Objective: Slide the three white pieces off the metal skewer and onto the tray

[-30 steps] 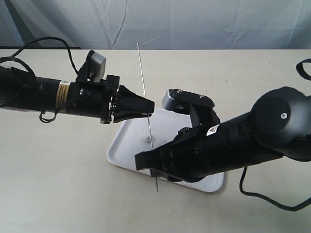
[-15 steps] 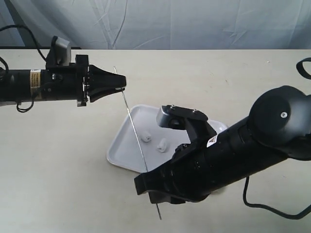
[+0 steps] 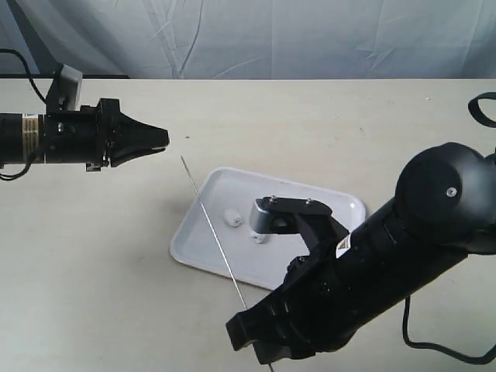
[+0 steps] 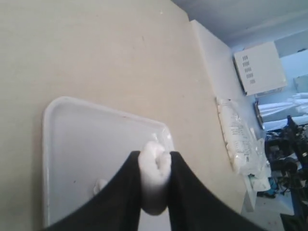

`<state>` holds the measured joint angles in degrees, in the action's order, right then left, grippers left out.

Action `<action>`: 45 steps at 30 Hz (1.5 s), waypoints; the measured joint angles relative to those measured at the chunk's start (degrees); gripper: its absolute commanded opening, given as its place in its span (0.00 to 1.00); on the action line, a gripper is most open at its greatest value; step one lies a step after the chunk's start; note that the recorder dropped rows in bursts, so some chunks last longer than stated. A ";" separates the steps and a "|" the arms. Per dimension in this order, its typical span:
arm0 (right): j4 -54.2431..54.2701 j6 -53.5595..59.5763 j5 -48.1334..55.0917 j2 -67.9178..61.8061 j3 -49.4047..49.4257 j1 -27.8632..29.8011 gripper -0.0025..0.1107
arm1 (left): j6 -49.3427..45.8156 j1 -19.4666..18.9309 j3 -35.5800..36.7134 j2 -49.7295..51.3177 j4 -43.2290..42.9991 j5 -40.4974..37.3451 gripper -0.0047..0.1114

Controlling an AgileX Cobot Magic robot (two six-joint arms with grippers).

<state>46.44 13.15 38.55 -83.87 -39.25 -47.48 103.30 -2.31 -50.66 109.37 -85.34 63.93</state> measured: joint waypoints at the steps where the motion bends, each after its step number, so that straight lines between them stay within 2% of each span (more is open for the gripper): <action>1: -1.13 -0.89 0.04 0.00 0.00 0.00 0.02 | 0.00 0.12 0.00 0.00 -1.29 -0.43 0.17; 4: -5.30 -4.81 -1.40 0.11 0.00 0.00 0.02 | 0.83 1.42 0.00 0.00 -4.74 -2.45 0.15; 8: -13.31 -11.81 -4.72 0.47 0.00 0.00 0.02 | 1.76 5.26 0.00 0.00 -6.58 -6.03 0.14; 14: -30.20 -25.17 -4.23 0.47 0.00 0.00 0.02 | 2.01 14.61 0.00 0.00 -6.95 -15.05 0.14; 19: -39.45 -32.17 -3.26 0.14 0.00 0.00 0.02 | 2.01 19.96 -0.23 1.45 -6.95 -20.96 0.14; 28: -43.95 -33.57 1.06 -4.81 0.00 0.00 0.02 | 2.01 20.57 -1.17 7.34 -6.83 -18.95 0.16; 35: -44.35 -34.33 -2.13 -7.95 0.00 0.00 0.02 | 1.43 20.57 -1.27 7.48 -6.61 -18.86 0.37; 45: -44.35 -35.57 -2.80 -8.95 -2.92 0.00 0.02 | 0.31 20.57 -1.27 7.48 -4.47 -19.16 0.37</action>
<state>2.09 -22.42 35.75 -92.82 -42.17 -47.48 103.61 18.26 -51.93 116.85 -89.81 44.78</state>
